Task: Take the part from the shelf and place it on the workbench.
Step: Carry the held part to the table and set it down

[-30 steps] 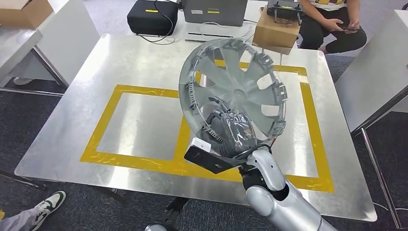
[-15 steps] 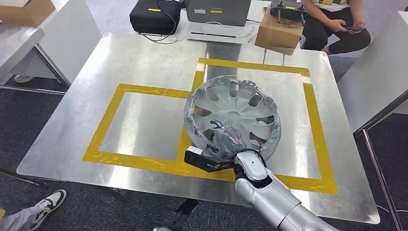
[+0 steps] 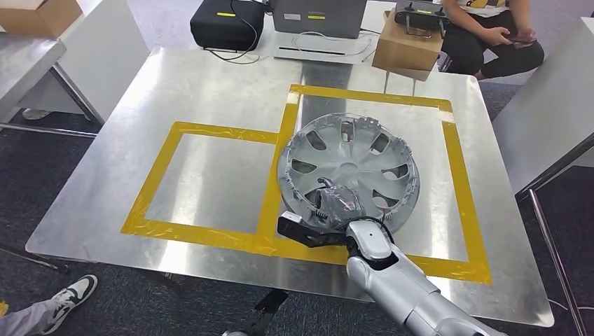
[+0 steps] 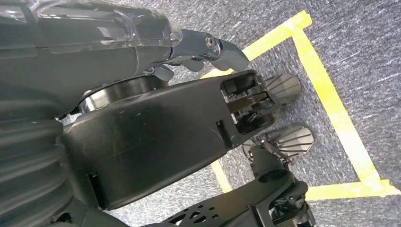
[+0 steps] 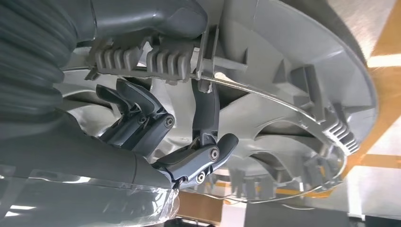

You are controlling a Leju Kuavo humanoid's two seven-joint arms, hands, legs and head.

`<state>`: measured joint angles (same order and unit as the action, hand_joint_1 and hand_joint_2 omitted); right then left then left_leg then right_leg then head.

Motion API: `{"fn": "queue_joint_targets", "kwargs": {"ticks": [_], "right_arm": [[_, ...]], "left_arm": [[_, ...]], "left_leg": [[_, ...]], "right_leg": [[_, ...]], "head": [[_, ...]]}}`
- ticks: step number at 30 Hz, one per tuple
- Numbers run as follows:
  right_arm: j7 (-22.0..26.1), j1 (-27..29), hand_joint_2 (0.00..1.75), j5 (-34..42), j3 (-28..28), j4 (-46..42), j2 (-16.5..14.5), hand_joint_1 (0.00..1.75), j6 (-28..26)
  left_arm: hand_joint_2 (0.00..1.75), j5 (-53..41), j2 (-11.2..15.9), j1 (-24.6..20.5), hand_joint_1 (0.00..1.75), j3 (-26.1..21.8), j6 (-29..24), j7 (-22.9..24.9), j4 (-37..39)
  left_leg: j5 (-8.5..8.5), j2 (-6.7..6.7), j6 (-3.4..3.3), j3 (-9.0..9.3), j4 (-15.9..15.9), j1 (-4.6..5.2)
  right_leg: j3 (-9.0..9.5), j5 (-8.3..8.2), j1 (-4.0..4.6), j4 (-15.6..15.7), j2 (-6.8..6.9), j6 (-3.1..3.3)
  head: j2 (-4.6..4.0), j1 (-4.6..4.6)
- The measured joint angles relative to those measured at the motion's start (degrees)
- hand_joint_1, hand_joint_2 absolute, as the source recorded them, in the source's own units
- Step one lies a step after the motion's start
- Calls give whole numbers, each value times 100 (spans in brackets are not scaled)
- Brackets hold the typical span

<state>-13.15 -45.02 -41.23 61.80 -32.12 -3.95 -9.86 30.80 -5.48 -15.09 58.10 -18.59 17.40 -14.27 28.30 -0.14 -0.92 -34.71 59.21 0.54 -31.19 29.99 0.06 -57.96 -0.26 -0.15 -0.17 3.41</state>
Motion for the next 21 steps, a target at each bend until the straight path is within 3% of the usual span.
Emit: {"fn": "queue_joint_targets", "kwargs": {"ticks": [10, 14, 21], "right_arm": [[-271, -173, 175, 94, -113, 141, 526, 175, -140], [-278, -155, 175, 45, -124, 136, 578, 0, -143], [-272, -158, 175, 43, -170, 86, 626, 0, -212]], "left_arm": [[175, -17, 24, 67, 0, 42, 324, 1, -4], [175, -90, 23, 56, 0, 42, 350, 1, -8], [175, -227, 26, 52, 0, 42, 358, 1, -20]], "left_leg": [[-6, -52, -5, 8, 3, 1], [-6, -51, -5, 12, 3, 1], [-5, -41, -5, 39, 2, 0]], "right_leg": [[21, -1, -2, 5, 26, -1], [25, 1, -2, 6, 26, -4], [51, 5, -1, 8, 25, -8]], "head": [[0, 0], [0, 0], [0, 0]]}}
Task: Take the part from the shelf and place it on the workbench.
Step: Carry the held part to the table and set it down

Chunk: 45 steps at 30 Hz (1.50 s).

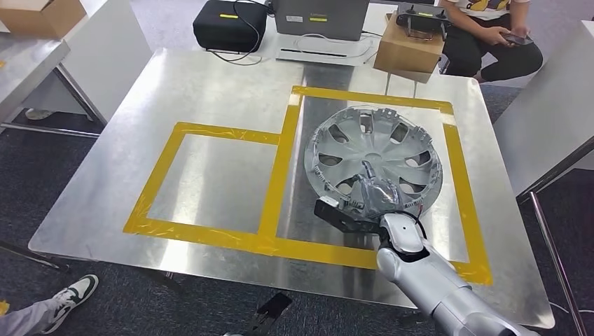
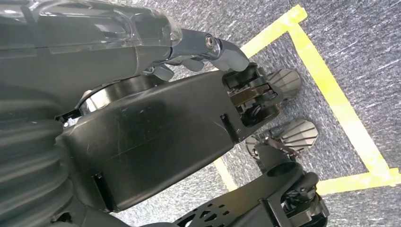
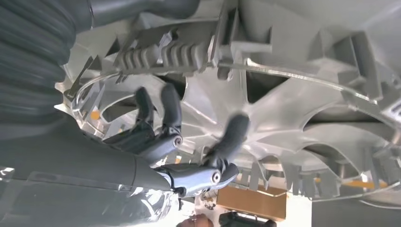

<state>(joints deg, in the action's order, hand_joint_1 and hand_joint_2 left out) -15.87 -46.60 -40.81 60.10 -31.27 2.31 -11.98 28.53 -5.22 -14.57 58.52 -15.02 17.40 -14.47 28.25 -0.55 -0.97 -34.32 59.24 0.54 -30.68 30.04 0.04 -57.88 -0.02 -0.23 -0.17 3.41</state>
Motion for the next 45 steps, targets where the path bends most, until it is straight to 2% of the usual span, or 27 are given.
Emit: {"fn": "queue_joint_targets", "kwargs": {"ticks": [8, 13, 16, 18, 21, 23, 25, 27, 30, 34, 38, 42, 45], "right_arm": [[58, 17, 175, 104, -109, -80, 40, 0, -76], [422, 70, 175, 720, -284, -326, 76, 0, -548], [920, 117, 175, 1857, -536, -827, 93, 0, -1058], [1012, 163, 175, 2494, -754, -1393, 130, 0, -1238], [890, 202, 175, 2738, -1014, -2201, 233, 0, -1271], [1039, 258, 175, 3011, -1156, -2591, 289, 0, -1345], [1485, 371, 175, 3781, -1329, -3044, 336, 0, -1487], [1968, 527, 175, 4990, -1553, -3742, 400, 0, -1638], [2364, 796, 175, 6391, -1932, -5102, 557, 0, -1743], [2956, 1332, 175, 7433, -2388, -6757, 813, 0, -1523], [3589, 2093, 175, 7968, -2723, -8093, 1017, 0, -1023], [4077, 2890, 175, 8186, -2808, -8803, 1074, 0, -426], [4274, 3350, 175, 8171, -2804, -9076, 1081, 0, -175]], "left_arm": [[175, -42, 13, 2, 0, 6, 6, 0, -13], [175, -84, 15, 13, 0, 6, 22, 0, -13], [175, -107, 16, 32, 0, 5, -14, 0, -13], [175, -109, 19, 55, 0, 4, -41, 1, -13], [175, -111, 25, 86, 0, 4, -54, 0, -13], [175, -110, 26, 100, 0, 4, -77, -1, -13], [175, -84, 29, 117, 0, 4, -151, -1, -13], [175, -11, 41, 153, 0, 1, -264, -1, -11], [175, 135, 74, 238, 0, -10, -422, 1, -10], [175, 321, 123, 317, 0, -47, -554, -9, -8], [175, 479, 186, 333, 0, -135, -612, -64, -8], [175, 702, 269, 346, 0, -253, -655, -153, -8], [175, 848, 341, 383, 0, -357, -663, -143, -8]], "left_leg": [[0, 10, 0, 11, 0, 0], [0, 31, 0, 12, 0, 1], [1, 47, 0, 13, 0, 1], [2, 53, 1, 16, 0, 1], [4, 50, 2, 20, 0, 0], [4, 47, 2, 21, 0, 0], [4, 40, 1, 23, 0, 0], [4, 22, 1, 25, 0, 0], [5, -26, 3, 27, 0, 0], [7, -98, 3, 34, 0, -6], [10, -136, 4, 36, -1, -7], [15, -109, 5, 38, -3, -7], [20, -66, 2, 43, -3, -6]], "right_leg": [[11, -1, 0, 0, -1, -1], [13, -1, 0, -1, -2, -1], [12, -1, 0, -2, -4, -1], [11, -1, 0, -1, -8, -1], [11, 0, 0, 0, -10, -1], [12, 0, 0, 0, -11, -1], [13, 0, 0, -1, -10, -1], [17, 0, 0, 0, -8, -1], [21, 6, -1, 3, 6, -7], [35, 25, -1, 21, 50, -28], [56, 38, 0, 28, 83, -37], [69, 40, 0, 29, 80, -34], [69, 40, 0, 29, 67, -33]], "head": [[0, 0], [0, 0], [0, 0], [0, 0], [0, 0], [0, 0], [0, 0], [0, 0], [0, -1], [0, 0], [0, 0], [0, -1], [0, -1]]}}
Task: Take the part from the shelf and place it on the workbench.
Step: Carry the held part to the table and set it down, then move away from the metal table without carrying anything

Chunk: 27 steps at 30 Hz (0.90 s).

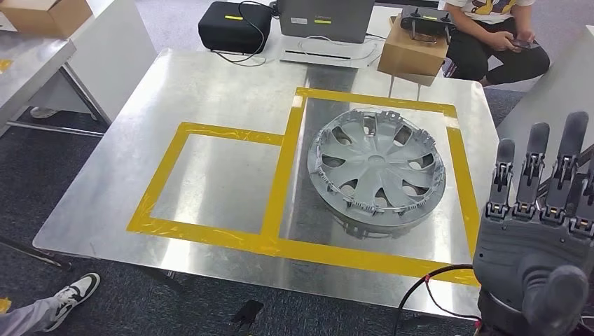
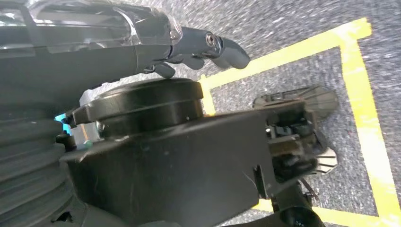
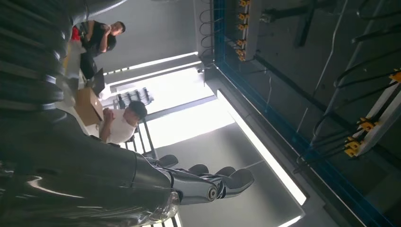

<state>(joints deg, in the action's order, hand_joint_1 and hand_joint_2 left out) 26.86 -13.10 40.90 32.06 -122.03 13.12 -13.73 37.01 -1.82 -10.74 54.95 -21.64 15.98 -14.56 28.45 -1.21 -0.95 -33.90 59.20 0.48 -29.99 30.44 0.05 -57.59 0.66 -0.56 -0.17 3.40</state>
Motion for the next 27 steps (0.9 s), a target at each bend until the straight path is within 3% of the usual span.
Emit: {"fn": "queue_joint_targets", "kwargs": {"ticks": [2, 6, 13, 18, 20, 23, 24, 25, 26, 27], "right_arm": [[76, 256, 175, -54, 5, -125, 2, 0, 90], [111, 580, 175, -187, 6, -282, 6, 0, 125], [95, 1116, 175, -436, -133, -493, 34, 0, -40], [111, 1376, 175, -466, -308, -616, 67, 0, -145], [115, 1427, 175, -479, -351, -669, 84, 0, -176], [116, 1493, 175, -482, -413, -693, 108, 0, -209], [116, 1513, 175, -482, -426, -691, 113, 0, -217], [116, 1526, 175, -482, -432, -691, 113, 0, -222], [116, 1530, 175, -482, -436, -691, 114, 0, -224], [116, 1531, 175, -482, -442, -692, 114, 0, -225]], "left_arm": [[175, 76, 46, 29, 0, -68, -1, 0, 0], [0, 180, 116, 58, 0, -198, 6, 0, -1], [0, 534, 274, 74, 0, -469, 47, 0, -1], [0, 587, 431, 115, 0, -626, -79, 1, 0], [0, 574, 465, 121, 0, -651, -143, 1, 0], [0, 538, 486, 135, 0, -658, -203, 0, 0], [0, 532, 489, 145, 0, -658, -208, 0, 0], [0, 528, 493, 155, 0, -658, -210, 0, 0], [0, 525, 494, 160, 0, -658, -211, 0, -1], [0, 522, 496, 162, 0, -658, -211, 0, -1]], "left_leg": [[5, 25, -4, 4, -1, 0], [12, 81, -11, 14, -2, 1], [25, 105, -15, 19, 2, 5], [16, 114, -90, 35, -22, 11], [-39, 123, -123, 65, -103, -26], [-67, 137, -142, 78, -145, -40], [-69, 141, -139, 76, -144, -38], [-73, 145, -133, 76, -144, -39], [-78, 144, -124, 76, -143, -40], [-84, 139, -111, 78, -142, -42]], "right_leg": [[0, 0, 0, 0, -9, 0], [0, -1, 0, 0, -42, 1], [1, -3, -1, 4, -67, -2], [20, -12, -19, 26, -73, -70], [-36, 164, -16, -154, -76, -100], [-408, 745, -44, -1132, -77, -161], [-509, 836, -55, -1406, -76, -175], [-531, 807, -62, -1496, -75, -182], [-456, 665, -68, -1371, -74, -183], [-287, 447, -76, -1042, -75, -178]], "head": [[0, 1], [0, 1], [0, 1], [0, 1], [0, -1], [-1, -1], [-1, -1], [0, -1], [0, -1], [0, -1]]}}
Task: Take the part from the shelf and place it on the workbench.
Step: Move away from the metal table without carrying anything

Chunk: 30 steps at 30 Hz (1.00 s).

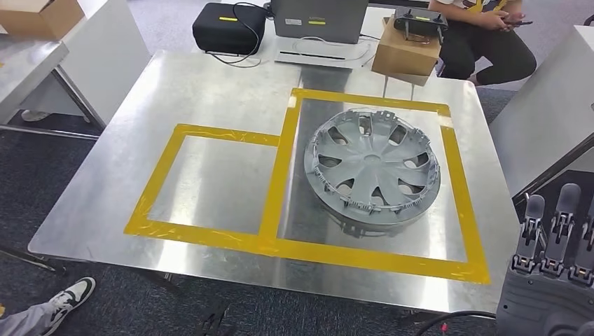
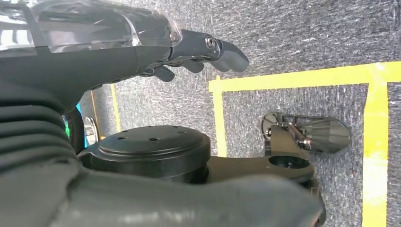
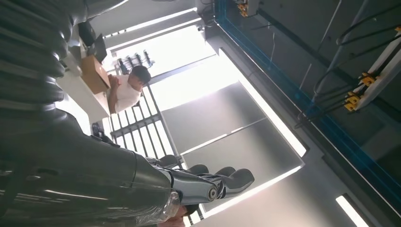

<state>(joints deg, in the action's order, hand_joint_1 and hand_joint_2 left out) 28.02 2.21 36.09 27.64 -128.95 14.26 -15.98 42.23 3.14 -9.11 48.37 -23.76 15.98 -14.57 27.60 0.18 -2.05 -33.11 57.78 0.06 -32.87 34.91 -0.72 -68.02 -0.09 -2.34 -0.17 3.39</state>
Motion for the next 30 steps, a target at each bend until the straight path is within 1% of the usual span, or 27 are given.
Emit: {"fn": "queue_joint_targets", "kwargs": {"ticks": [1, 2, 3, 4, 6, 7, 8, 9, 10, 11, 12, 13, 14, 15, 16, 17, 18, 19, 21, 22, 23, 24, 26, 27, 28, 29, 30], "right_arm": [[0, 0, 175, 0, -9, -1, 1, 0, 0], [0, 0, 175, 1, -16, -1, 1, 0, -1], [0, 0, 175, 3, -21, -2, 1, 0, -1], [0, -1, 175, 11, -24, -2, 1, 0, -1], [0, -1, 175, 44, -23, -1, 0, 0, 1], [1, -2, 175, 69, -21, 0, -1, 0, 2], [5, -1, 175, 89, -19, 1, -2, 0, 4], [13, 1, 175, 104, -17, 1, -2, 0, 5], [25, 6, 175, 116, -16, 2, -3, 0, 6], [39, 14, 175, 121, -15, 4, -3, 0, 8], [52, 25, 175, 128, -14, 8, -3, 0, 8], [64, 38, 175, 138, -13, 12, -4, 0, 9], [71, 49, 175, 151, -13, 16, -4, 0, 9], [75, 58, 175, 163, -13, 19, -4, 0, 10], [78, 63, 175, 175, -13, 19, -5, 0, 11], [79, 66, 175, 184, -13, 17, -5, 0, 13], [80, 68, 175, 188, -14, 16, -5, 0, 14], [81, 69, 175, 191, -15, 16, -5, 0, 17], [84, 73, 175, 196, -17, 16, -5, 0, 21], [86, 76, 175, 198, -20, 17, -5, 0, 22], [87, 79, 175, 201, -22, 17, -5, 0, 22], [89, 82, 175, 203, -23, 17, -4, 0, 22], [92, 85, 175, 207, -26, 17, -3, 0, 22], [93, 86, 175, 208, -26, 18, -3, 0, 22], [94, 87, 175, 208, -25, 19, -3, 0, 22], [94, 87, 175, 208, -25, 19, -3, 0, 22], [94, 86, 175, 208, -25, 19, -3, 0, 22]], "left_arm": [[0, -2, 1, -1, 0, -1, -1, 0, -1], [0, -4, 1, -3, 0, -1, -3, 0, -1], [0, -7, 3, -4, 0, -2, -12, 0, -1], [0, -12, 5, -3, 0, -2, -26, 0, -1], [0, -24, 14, 3, 0, -2, -67, 0, -1], [0, -31, 22, 6, 0, -2, -89, 0, -1], [0, -36, 30, 9, 0, -1, -110, 0, -1], [0, -44, 37, 11, 0, -1, -131, 0, -1], [0, -53, 40, 14, 0, 0, -147, 0, -1], [0, -63, 42, 15, 0, 0, -159, 0, -1], [0, -74, 44, 19, 0, 0, -169, 0, -1], [0, -84, 47, 22, 0, 0, -178, 0, -1], [0, -94, 49, 25, 0, 0, -190, 0, -1], [0, -104, 54, 26, 0, 0, -204, 0, -1], [0, -115, 60, 24, 0, 0, -218, 0, -2], [0, -127, 66, 20, 0, 0, -230, 0, -2], [0, -137, 70, 18, 0, 0, -238, 0, -3], [0, -144, 71, 17, 0, 0, -243, 0, -3], [0, -149, 72, 22, 0, 0, -249, 0, -3], [0, -150, 75, 18, 0, 0, -251, 0, -3], [0, -152, 78, 11, 0, 0, -255, 0, -3], [0, -154, 80, 4, 0, 0, -258, 0, -3], [0, -156, 82, 4, 0, 0, -259, 1, -3], [0, -156, 82, 9, 0, 0, -258, 1, -3], [0, -156, 82, 14, 0, 0, -258, 2, -3], [0, -156, 83, 16, 0, 0, -258, 2, -3], [0, -158, 83, 16, 0, 0, -255, 2, -3]], "left_leg": [[-9, -8, 20, 0, 1, 1], [-22, -19, 47, -9, 3, 7], [-40, -28, 83, -20, 6, 11], [-63, -33, 123, -36, 7, 12], [-97, -38, 207, -58, 7, 3], [-55, -35, 244, -79, 33, -5], [64, -32, 276, -123, 131, -11], [265, -29, 304, -207, 342, -22], [512, -27, 329, -325, 661, -33], [747, -28, 350, -452, 1036, -45], [899, -28, 369, -541, 1355, -54], [939, -26, 383, -553, 1517, -60], [866, -23, 390, -453, 1465, -65], [717, -16, 392, -247, 1206, -70], [582, -3, 388, 20, 810, -78], [489, 7, 373, 265, 433, -77], [439, 13, 349, 428, 163, -73], [436, 13, 322, 501, 16, -65], [393, 1, 245, 463, -9, -48], [356, 2, 197, 427, -19, -49], [311, 3, 141, 384, -27, -51], [262, 5, 89, 331, -37, -55], [167, 5, 31, 217, -34, -41], [118, 5, 18, 157, -32, -25], [68, 4, 10, 92, -29, -5], [21, 2, 4, 34, -27, 18], [-25, -2, 2, -20, -26, 43]], "right_leg": [[201, -183, -7, 408, -6, 13], [381, -317, -7, 772, -17, 37], [497, -388, 0, 1025, -25, 68], [536, -394, 12, 1129, -34, 99], [507, -442, 24, 1163, -25, 176], [488, -478, 19, 1182, -12, 220], [461, -519, 11, 1202, 2, 271], [423, -562, 4, 1216, 16, 312], [376, -596, 8, 1211, 25, 335], [320, -630, 12, 1201, 32, 348], [261, -661, 17, 1185, 39, 347], [204, -687, 19, 1166, 46, 343], [152, -709, 19, 1142, 51, 332], [107, -725, 17, 1113, 53, 319], [69, -737, 17, 1080, 55, 304], [33, -749, 24, 1047, 55, 282], [6, -765, 31, 1023, 54, 254], [-13, -786, 36, 1006, 53, 220], [-32, -843, 31, 1007, 48, 143], [-55, -821, 21, 989, 44, 107], [-96, -716, 14, 910, 40, 75], [-156, -537, 10, 749, 36, 48], [-323, 3, 6, 104, 35, 13], [-382, 195, 6, -232, 35, 8], [-389, 286, 9, -471, 35, 15], [-308, 236, 16, -500, 34, 39], [-133, 90, 28, -319, 31, 79]], "head": [[0, 0], [0, 0], [0, 0], [0, 1], [0, 1], [0, 2], [0, 3], [0, 4], [0, 5], [0, 7], [0, 7], [0, 7], [0, 7], [0, 7], [0, 7], [0, 7], [0, 3], [0, 1], [0, -5], [0, -6], [0, -11], [0, -17], [0, -27], [0, -27], [0, -26], [0, -27], [0, -27]]}}
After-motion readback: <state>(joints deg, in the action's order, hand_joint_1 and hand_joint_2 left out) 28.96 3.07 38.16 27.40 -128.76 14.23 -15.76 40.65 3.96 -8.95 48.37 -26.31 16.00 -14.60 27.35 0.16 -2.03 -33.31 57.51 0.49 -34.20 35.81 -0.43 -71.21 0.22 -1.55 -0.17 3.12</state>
